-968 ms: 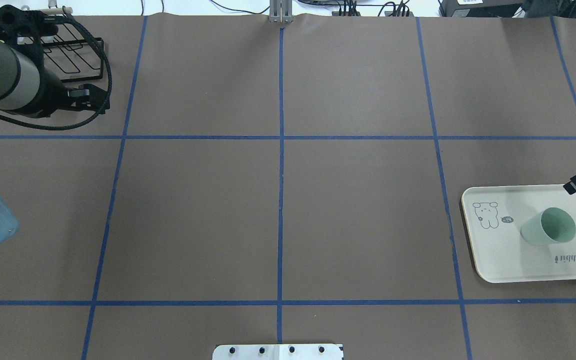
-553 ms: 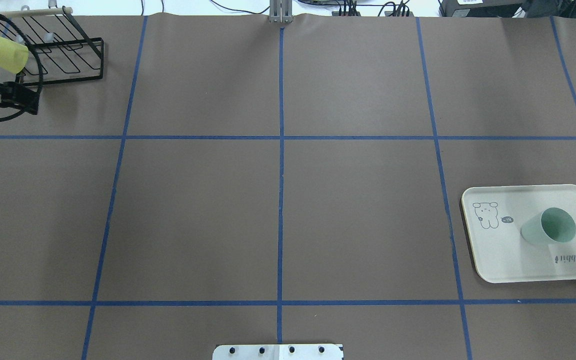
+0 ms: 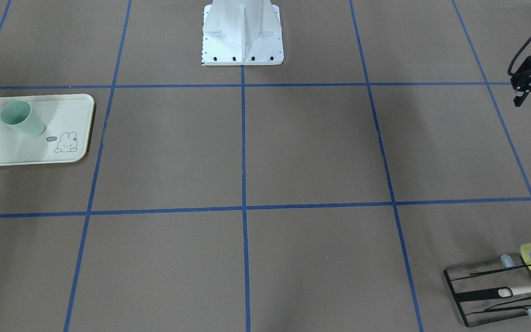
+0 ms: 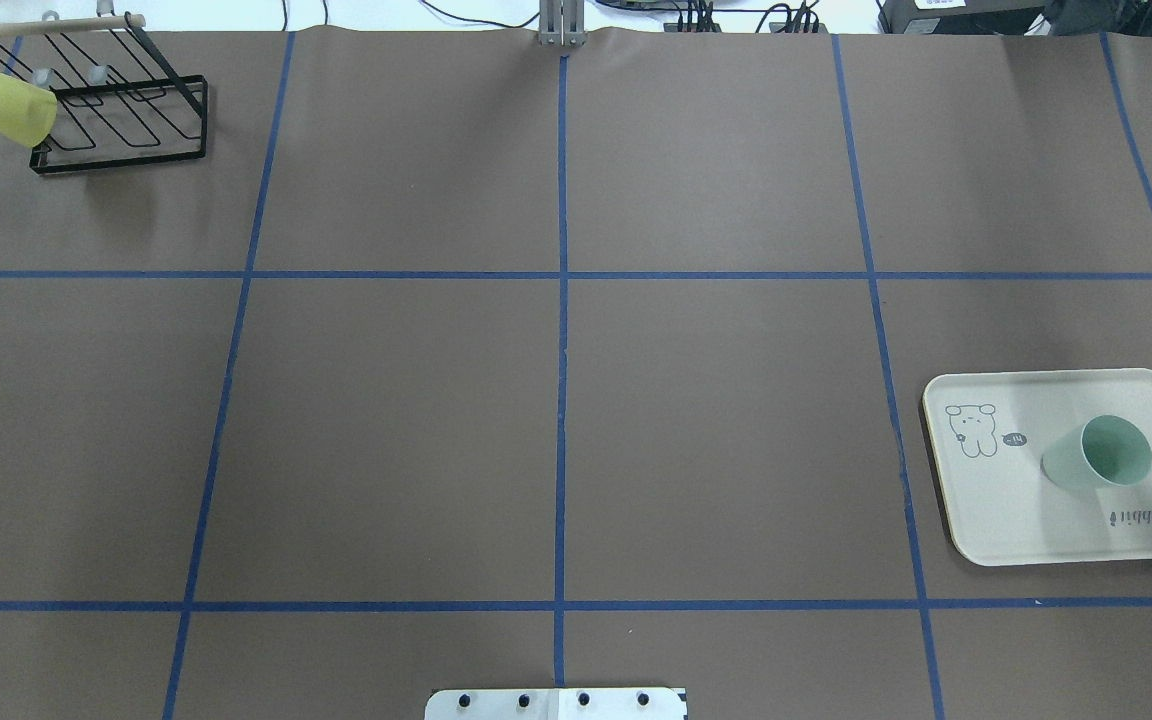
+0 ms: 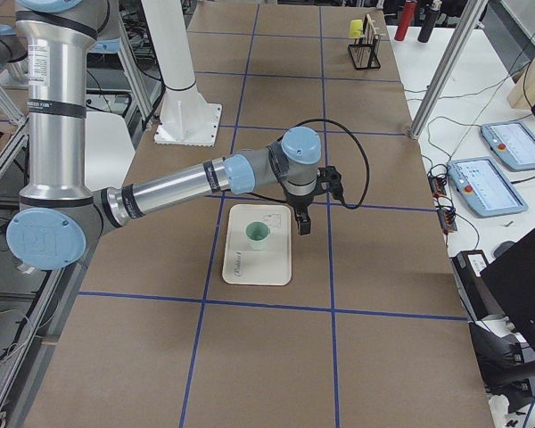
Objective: Left arm grabs green cup and hands to right arm on tray
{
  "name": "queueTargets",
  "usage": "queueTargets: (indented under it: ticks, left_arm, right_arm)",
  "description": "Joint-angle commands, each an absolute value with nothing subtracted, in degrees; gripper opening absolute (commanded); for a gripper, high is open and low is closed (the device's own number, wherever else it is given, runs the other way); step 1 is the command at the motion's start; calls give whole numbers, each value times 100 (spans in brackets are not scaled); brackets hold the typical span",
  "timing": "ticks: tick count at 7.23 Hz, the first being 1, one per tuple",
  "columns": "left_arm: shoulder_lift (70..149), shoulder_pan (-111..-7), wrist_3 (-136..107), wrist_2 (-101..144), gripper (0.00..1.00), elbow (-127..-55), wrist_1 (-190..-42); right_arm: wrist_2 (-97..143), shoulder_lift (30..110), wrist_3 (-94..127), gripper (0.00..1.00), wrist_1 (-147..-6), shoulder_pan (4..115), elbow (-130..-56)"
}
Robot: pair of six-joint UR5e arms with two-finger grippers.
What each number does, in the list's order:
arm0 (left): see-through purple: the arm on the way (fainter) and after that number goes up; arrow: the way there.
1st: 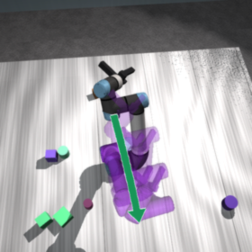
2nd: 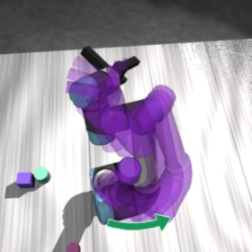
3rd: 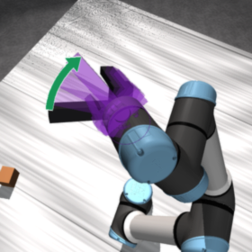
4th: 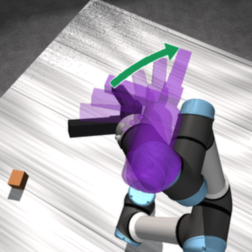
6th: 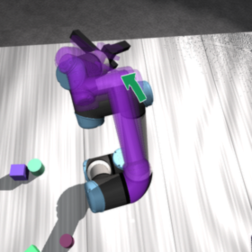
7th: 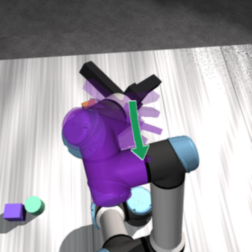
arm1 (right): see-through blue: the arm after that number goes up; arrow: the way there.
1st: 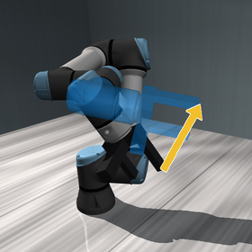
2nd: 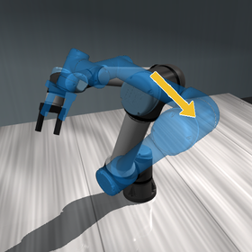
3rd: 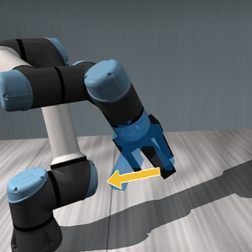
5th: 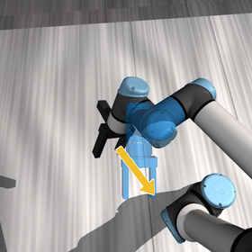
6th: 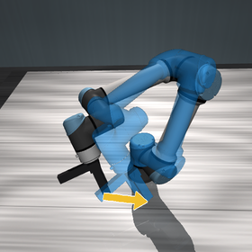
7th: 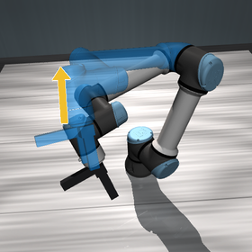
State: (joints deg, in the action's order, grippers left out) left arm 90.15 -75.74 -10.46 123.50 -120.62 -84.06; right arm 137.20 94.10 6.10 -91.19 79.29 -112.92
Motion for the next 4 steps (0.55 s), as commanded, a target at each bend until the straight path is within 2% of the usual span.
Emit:
queueTargets:
  ticks: [1, 4]
  left_arm:
    - [8676, -7971, -729, 12902, 100, -11804, -8622]
    - [8692, -8506, -677, 12990, 100, -11209, -8883]
  right_arm:
    - [13667, 9457, 641, 100, -9132, 8059, -11120]
    - [13728, 9553, 528, 100, -9123, 8760, -10576]
